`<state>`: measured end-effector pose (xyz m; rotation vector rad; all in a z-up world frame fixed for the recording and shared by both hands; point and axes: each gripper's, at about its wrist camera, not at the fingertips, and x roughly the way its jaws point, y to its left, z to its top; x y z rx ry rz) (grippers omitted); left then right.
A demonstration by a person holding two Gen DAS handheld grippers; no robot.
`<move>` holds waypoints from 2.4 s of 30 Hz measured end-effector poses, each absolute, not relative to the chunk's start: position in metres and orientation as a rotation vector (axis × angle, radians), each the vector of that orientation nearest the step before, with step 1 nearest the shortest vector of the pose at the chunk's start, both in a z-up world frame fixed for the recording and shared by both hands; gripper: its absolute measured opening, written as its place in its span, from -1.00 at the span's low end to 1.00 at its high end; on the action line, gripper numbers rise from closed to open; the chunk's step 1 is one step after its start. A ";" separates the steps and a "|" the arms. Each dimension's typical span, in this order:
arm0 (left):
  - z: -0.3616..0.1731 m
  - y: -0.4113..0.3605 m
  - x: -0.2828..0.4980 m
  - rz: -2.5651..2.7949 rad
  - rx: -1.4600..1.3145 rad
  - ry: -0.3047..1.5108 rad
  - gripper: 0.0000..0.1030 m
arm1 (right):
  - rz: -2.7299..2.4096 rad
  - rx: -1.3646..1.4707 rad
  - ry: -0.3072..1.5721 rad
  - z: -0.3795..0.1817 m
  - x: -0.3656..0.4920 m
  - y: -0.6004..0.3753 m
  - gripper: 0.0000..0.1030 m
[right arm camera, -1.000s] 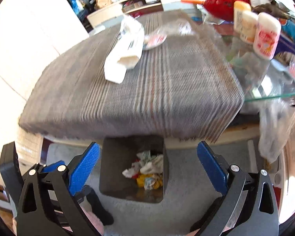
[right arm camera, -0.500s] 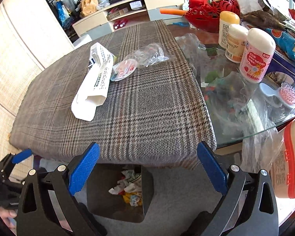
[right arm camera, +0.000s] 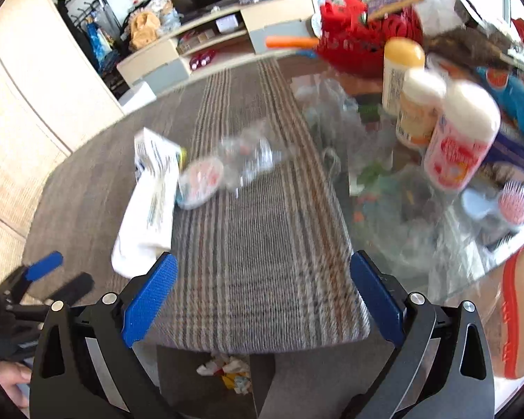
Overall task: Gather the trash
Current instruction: 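Raise both open tools back over the table, then grasp the white medicine box with the left tool, then hold the medicine box in the left tool while the right tool grasps the clear wrapper and cup lid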
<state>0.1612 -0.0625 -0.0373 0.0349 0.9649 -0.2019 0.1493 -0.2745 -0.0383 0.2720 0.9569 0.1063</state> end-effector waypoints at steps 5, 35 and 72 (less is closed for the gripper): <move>-0.039 -0.079 0.195 -0.204 0.017 0.984 0.84 | 0.102 0.247 0.896 -0.007 0.176 -0.275 0.93; -0.084 -0.074 0.237 -0.209 0.010 1.058 -0.08 | 0.199 0.300 1.034 -0.066 0.267 -0.247 0.93; -0.090 -0.045 0.241 -0.245 -0.022 1.086 -0.10 | 0.143 0.163 1.014 -0.089 0.293 -0.159 0.35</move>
